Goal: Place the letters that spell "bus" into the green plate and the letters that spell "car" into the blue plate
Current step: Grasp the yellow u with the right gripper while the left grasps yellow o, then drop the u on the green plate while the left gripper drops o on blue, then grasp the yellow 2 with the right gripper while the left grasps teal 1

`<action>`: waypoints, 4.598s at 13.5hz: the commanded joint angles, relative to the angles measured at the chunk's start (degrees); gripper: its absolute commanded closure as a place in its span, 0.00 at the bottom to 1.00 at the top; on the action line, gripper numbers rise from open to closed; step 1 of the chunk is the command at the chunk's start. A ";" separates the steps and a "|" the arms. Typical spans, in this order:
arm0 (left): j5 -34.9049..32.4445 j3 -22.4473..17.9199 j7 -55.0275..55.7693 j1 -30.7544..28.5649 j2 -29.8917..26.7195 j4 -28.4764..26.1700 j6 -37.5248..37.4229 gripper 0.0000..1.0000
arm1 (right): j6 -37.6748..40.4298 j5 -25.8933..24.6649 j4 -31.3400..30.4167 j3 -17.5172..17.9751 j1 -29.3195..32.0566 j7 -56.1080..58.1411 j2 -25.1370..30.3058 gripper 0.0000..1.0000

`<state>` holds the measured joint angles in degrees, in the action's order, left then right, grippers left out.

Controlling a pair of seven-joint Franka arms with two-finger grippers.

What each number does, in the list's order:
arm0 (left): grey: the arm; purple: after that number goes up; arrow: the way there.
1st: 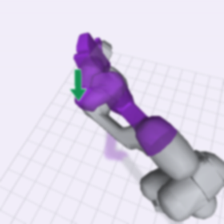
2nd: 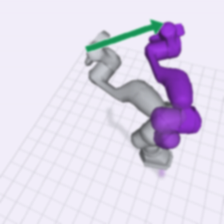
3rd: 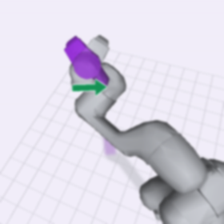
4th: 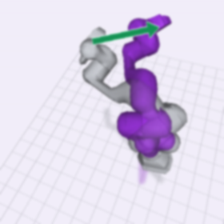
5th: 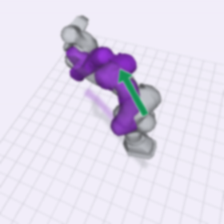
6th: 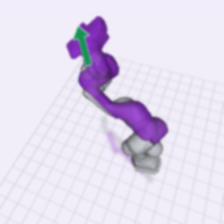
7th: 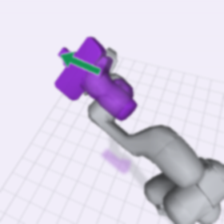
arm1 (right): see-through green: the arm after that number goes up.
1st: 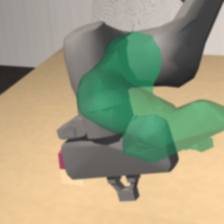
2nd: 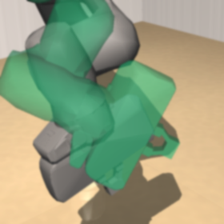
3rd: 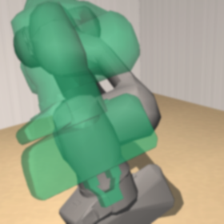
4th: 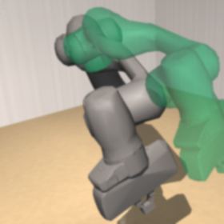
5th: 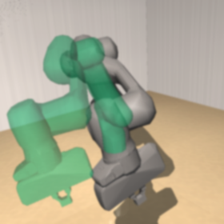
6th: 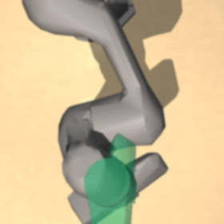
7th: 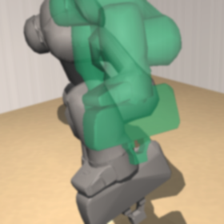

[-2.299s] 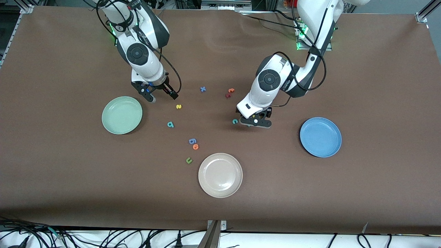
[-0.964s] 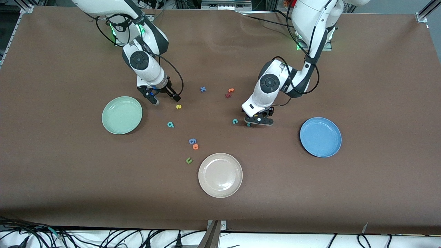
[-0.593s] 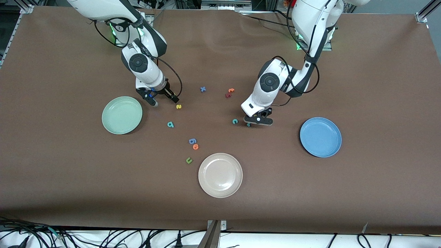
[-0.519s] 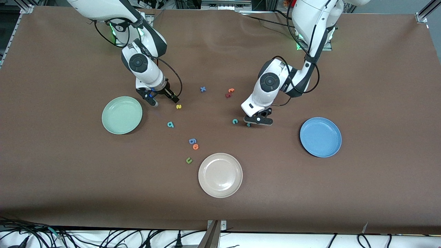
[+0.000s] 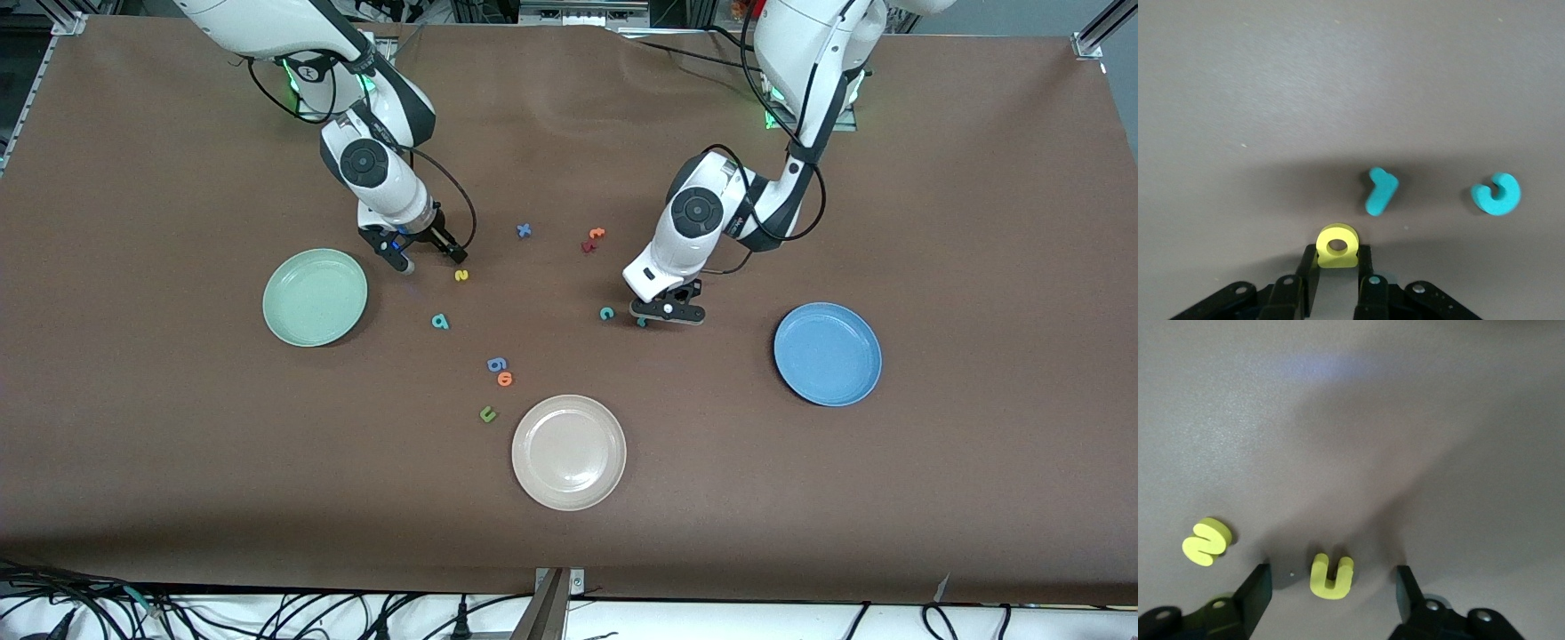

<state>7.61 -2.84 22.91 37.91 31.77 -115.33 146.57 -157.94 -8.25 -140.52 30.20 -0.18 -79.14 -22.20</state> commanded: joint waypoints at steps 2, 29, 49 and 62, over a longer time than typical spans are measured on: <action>0.30 -0.85 -9.53 -5.37 -2.76 2.03 -6.52 0.91 | -1.14 -1.33 -0.01 0.04 -0.17 -1.46 -0.83 0.62; 0.38 1.87 -10.35 -10.32 2.14 18.72 -23.43 0.00 | 25.07 1.22 10.63 -29.41 0.71 58.75 3.92 0.92; -0.41 1.87 -5.95 -2.58 7.87 14.17 -8.14 0.03 | 17.61 3.77 21.78 -13.24 -6.49 15.43 -1.87 0.02; -0.58 2.14 -5.86 -2.31 5.93 11.71 -8.05 0.52 | 9.93 0.60 20.73 -13.41 -14.93 1.62 -6.36 0.02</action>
<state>6.77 -0.51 17.60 34.90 38.94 -101.65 137.72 -147.41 -6.50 -119.97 17.27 -14.20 -76.37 -27.53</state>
